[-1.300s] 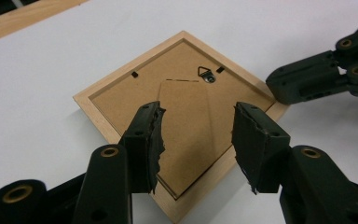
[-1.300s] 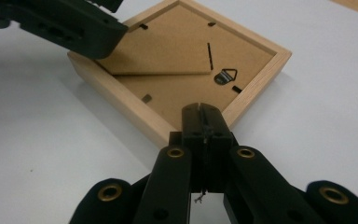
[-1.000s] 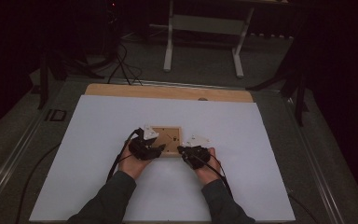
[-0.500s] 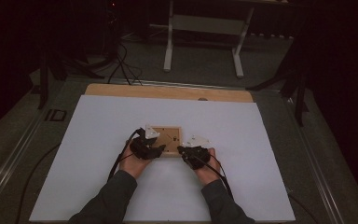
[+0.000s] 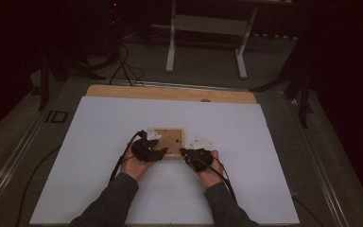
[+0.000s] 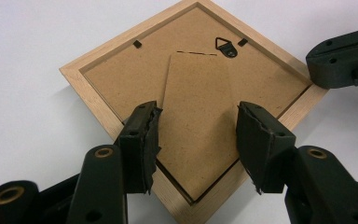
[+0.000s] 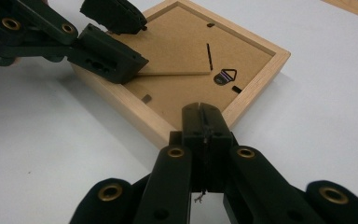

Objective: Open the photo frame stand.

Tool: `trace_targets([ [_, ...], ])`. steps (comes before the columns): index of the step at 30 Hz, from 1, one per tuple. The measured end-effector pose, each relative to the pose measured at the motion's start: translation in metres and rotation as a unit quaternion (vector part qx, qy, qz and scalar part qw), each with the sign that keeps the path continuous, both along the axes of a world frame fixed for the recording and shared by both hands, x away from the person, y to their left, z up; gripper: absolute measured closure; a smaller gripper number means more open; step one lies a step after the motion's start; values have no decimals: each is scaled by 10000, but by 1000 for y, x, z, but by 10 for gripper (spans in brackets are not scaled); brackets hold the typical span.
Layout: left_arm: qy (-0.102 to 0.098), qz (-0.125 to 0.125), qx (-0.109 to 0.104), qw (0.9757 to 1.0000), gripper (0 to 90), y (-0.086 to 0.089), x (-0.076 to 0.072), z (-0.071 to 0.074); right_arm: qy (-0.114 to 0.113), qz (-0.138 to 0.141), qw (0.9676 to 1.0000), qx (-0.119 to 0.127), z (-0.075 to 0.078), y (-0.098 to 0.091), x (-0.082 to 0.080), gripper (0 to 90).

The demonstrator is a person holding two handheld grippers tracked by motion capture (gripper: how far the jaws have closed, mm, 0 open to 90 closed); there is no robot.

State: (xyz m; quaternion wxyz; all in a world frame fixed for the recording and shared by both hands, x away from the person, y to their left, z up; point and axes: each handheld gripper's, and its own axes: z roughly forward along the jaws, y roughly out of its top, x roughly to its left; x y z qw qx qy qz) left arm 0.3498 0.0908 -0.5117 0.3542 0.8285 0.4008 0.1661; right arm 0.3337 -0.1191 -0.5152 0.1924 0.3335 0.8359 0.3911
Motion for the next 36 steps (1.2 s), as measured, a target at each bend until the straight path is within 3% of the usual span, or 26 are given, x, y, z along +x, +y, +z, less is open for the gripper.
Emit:
trace_targets([
  [12,15,36,37,10000,508,-2,0,5,-18,3,10000,-6,0,0,0,898],
  [17,47,140,-206,9997,508,-1,2,14,-26,0,10000,-1,0,0,0,899],
  [24,122,152,-250,9995,504,0,3,13,-30,-8,10000,7,-1,0,-1,899],
  [30,24,128,-39,9999,443,-2,0,11,-28,-4,10000,5,-1,0,-1,899],
  [36,67,96,85,9999,480,0,-3,5,-32,-7,10000,11,-1,0,-1,899],
])
